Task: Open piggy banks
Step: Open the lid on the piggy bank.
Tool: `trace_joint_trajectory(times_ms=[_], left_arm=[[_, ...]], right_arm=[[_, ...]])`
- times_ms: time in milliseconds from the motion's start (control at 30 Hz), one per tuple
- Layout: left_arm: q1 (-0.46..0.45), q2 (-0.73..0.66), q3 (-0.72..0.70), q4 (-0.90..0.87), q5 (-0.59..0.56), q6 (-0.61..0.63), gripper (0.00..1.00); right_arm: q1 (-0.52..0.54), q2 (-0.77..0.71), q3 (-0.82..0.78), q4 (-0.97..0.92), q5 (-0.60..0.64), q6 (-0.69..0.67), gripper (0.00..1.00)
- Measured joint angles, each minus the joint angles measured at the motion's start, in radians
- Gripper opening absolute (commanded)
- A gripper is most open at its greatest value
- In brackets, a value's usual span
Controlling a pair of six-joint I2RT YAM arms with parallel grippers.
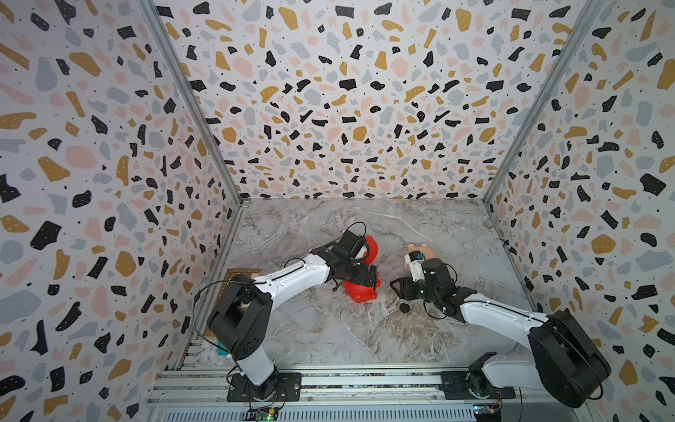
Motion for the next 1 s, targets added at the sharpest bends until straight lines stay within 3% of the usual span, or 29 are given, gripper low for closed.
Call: trace_joint_trajectory(times_ms=[67,300,1000], left_arm=[[0.000,-0.003,0.011,-0.037,0.006,0.004,0.99],[0.000,0.002,0.045,-0.102,0.008,0.022,0.99],[0.000,0.128,0.109,-0.116,0.031,0.027,0.99]], right_arm=[[-0.002,-0.004,-0.005,0.000,0.000,-0.001,0.61],[-0.004,-0.005,-0.006,0.000,-0.005,-0.006,0.80],[-0.006,-0.007,-0.021,0.000,-0.006,-0.001,0.78]])
